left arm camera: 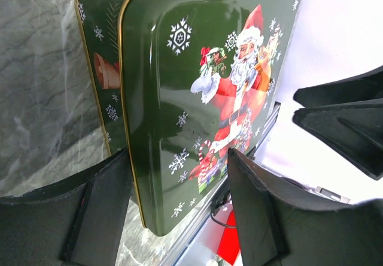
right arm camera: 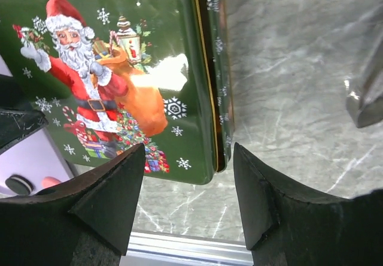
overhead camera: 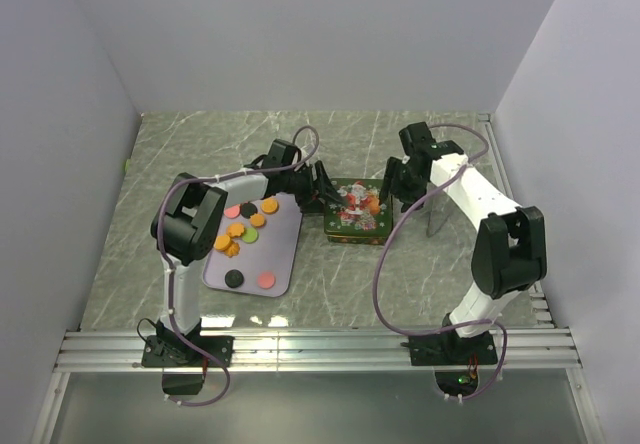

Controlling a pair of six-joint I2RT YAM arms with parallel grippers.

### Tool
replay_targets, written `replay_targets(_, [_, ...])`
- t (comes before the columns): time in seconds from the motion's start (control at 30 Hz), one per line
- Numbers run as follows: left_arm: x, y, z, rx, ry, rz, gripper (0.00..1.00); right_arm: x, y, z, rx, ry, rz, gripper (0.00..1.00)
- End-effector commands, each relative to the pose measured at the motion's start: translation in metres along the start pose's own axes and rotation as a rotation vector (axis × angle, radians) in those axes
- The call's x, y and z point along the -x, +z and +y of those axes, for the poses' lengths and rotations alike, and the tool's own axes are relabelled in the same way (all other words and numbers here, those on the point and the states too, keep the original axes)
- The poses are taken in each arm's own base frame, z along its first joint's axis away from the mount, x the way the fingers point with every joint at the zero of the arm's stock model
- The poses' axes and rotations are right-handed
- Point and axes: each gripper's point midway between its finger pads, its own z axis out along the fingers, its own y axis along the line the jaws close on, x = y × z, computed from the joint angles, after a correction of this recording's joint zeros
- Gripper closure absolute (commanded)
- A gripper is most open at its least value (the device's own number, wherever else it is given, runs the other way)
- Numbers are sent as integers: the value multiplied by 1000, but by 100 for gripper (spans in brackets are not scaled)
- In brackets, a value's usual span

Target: Pack the cookies

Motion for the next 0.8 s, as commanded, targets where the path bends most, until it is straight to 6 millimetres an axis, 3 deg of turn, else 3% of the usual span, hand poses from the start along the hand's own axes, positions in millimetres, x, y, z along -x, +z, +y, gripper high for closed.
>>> replay_targets(0.0, [5,5,-10,-2,35,-4,33,15,-22,-6,9,26,-91,33])
replay_targets(0.17, [9,8,-4,54,19,0,33,16,-16,-10,175,159,-65,33])
replay_targets(0.33, [12,7,7,143,-22,10,30,11,7,-8,297,235,-24,33])
replay_targets(0.5, [13,6,7,172,-37,11,29,12,29,-27,304,371,3,37])
replay_targets(0.77, [17,3,2,228,-36,-1,28,24,42,-48,386,560,-32,37])
